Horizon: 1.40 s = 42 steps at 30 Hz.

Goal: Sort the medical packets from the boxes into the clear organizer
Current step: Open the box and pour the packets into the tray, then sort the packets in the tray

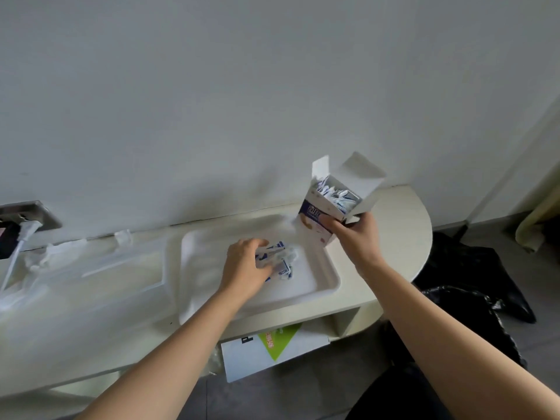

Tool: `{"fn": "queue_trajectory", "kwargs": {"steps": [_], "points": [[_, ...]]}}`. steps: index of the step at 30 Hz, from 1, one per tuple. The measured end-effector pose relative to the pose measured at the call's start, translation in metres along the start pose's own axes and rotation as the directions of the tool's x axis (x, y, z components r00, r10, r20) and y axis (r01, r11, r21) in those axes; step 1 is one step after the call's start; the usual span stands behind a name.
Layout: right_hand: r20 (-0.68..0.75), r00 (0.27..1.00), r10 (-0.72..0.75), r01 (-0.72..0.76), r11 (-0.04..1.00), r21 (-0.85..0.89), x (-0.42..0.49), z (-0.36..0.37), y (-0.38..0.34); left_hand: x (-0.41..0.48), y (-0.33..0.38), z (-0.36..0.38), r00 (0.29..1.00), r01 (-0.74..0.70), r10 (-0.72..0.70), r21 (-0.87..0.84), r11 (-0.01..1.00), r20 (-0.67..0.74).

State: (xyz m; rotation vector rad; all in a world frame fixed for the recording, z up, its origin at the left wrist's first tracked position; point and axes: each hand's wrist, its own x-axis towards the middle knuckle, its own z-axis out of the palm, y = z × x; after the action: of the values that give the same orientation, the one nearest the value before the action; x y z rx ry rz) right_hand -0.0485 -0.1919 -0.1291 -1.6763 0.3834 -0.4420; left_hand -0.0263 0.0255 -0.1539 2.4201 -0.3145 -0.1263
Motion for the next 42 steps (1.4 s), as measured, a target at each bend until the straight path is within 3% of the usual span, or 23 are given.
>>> {"fn": "queue_trajectory", "kwargs": {"steps": [3, 6, 10, 14, 16, 18, 20, 23, 25, 28, 31, 34, 37, 39, 42], "points": [[-0.233, 0.97, 0.07, -0.103, 0.986, -0.133, 0.012, -0.021, 0.016, 0.002, -0.005, 0.007, 0.996, -0.056, 0.037, 0.252, 0.966, 0.08], [-0.261, 0.952, 0.158, -0.211, 0.959, -0.188, 0.021, -0.035, 0.048, 0.002, -0.007, 0.013, 0.994, -0.081, 0.047, 0.379, 0.922, 0.097], [-0.252, 0.931, 0.266, -0.32, 0.925, -0.205, 0.01, -0.03, 0.04, 0.003, -0.009, 0.013, 0.998, -0.065, 0.062, 0.382, 0.922, 0.02], [-0.284, 0.875, 0.393, -0.401, 0.916, 0.034, -0.004, -0.019, 0.037, -0.002, -0.012, 0.013, 0.996, -0.051, 0.073, 0.325, 0.944, -0.055], [-0.271, 0.891, 0.366, -0.355, 0.931, 0.089, -0.016, -0.008, 0.03, -0.004, -0.015, 0.012, 0.992, -0.06, 0.092, 0.318, 0.946, -0.088], [-0.223, 0.955, 0.195, -0.204, 0.979, -0.02, -0.028, 0.005, 0.023, -0.006, -0.017, 0.01, 0.989, -0.073, 0.109, 0.318, 0.945, -0.099], [-0.014, 1.0, -0.007, 0.005, 0.984, -0.177, -0.035, 0.019, 0.013, -0.007, -0.02, 0.007, 0.986, -0.094, 0.133, 0.325, 0.941, -0.101], [0.418, 0.9, -0.122, 0.3, 0.869, -0.393, -0.039, 0.042, 0.008, -0.009, -0.022, 0.003, 0.98, -0.118, 0.162, 0.323, 0.939, -0.114], [0.565, 0.82, -0.095, 0.44, 0.736, -0.514, -0.04, 0.053, 0.015, -0.011, -0.023, 0.002, 0.978, -0.123, 0.169, 0.321, 0.939, -0.119], [0.596, 0.8, -0.062, 0.498, 0.622, -0.604, -0.043, 0.064, 0.028, -0.014, -0.027, -0.001, 0.98, -0.12, 0.162, 0.302, 0.946, -0.118], [0.576, 0.808, -0.125, 0.487, 0.693, -0.532, -0.041, 0.066, 0.029, -0.016, -0.033, -0.008, 0.985, -0.137, 0.157, 0.235, 0.962, -0.068], [0.63, 0.762, -0.15, 0.512, 0.736, -0.443, -0.037, 0.07, 0.025, -0.016, -0.035, -0.012, 0.985, -0.17, 0.171, 0.205, 0.964, 0.013], [0.598, 0.779, -0.188, 0.508, 0.748, -0.427, -0.032, 0.076, 0.021, -0.017, -0.035, -0.017, 0.993, -0.118, 0.121, 0.176, 0.977, -0.006], [0.592, 0.797, -0.12, 0.487, 0.707, -0.512, -0.028, 0.076, 0.022, -0.016, -0.039, -0.02, 1.0, 0.023, -0.023, -0.014, 1.0, -0.014], [0.62, 0.785, -0.004, 0.497, 0.602, -0.625, -0.028, 0.077, 0.03, -0.016, -0.043, -0.024, 0.968, 0.25, -0.235, -0.356, 0.9, 0.085]]}}
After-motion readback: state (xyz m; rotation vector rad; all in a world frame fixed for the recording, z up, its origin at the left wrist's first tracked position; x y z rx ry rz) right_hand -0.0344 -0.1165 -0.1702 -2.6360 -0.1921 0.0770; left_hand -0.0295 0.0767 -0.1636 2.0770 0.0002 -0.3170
